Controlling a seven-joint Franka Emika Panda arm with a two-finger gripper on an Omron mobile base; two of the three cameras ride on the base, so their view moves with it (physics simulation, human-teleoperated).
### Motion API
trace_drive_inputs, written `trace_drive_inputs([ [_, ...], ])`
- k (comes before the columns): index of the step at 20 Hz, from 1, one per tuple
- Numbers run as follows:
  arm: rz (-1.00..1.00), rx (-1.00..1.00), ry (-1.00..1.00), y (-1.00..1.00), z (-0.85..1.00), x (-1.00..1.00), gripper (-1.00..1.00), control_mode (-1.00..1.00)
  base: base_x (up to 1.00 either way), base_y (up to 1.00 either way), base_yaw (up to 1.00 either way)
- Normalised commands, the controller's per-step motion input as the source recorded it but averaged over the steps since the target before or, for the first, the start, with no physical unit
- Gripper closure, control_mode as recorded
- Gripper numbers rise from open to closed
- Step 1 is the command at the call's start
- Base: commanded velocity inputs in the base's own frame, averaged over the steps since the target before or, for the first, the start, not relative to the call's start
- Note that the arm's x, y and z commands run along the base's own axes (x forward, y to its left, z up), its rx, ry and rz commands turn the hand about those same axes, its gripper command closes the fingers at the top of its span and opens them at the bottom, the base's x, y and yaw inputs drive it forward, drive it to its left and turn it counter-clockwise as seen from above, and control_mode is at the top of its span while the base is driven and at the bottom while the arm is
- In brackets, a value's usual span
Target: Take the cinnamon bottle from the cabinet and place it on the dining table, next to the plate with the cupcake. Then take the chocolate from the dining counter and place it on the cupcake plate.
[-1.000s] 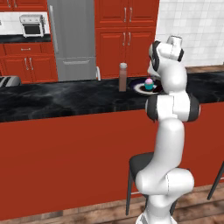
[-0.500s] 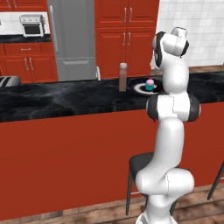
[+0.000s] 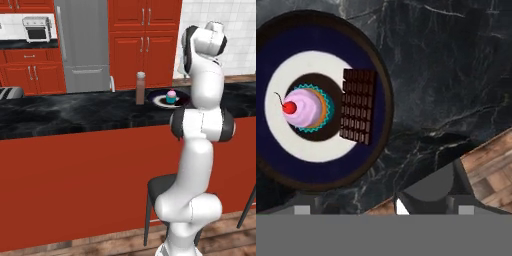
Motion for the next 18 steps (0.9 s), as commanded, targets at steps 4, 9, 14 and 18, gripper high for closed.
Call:
trace_drive_inputs([
  [4, 0.03, -0.16, -0.18, 0.59, -0.23, -0.85, -1.0, -1.0, 0.0, 0.0, 0.0],
  [9, 0.0, -0.13, -0.16, 0.73, -0.41, -0.82, -1.0, -1.0, 0.0, 0.0, 0.0],
  [14, 0.02, -0.13, -0.15, 0.66, -0.51, -0.85, -1.0, -1.0, 0.0, 0.0, 0.0],
  [18, 0.01, -0.07, -0.1, 0.44, -0.37, -0.93, -1.0, -1.0, 0.0, 0.0, 0.0],
])
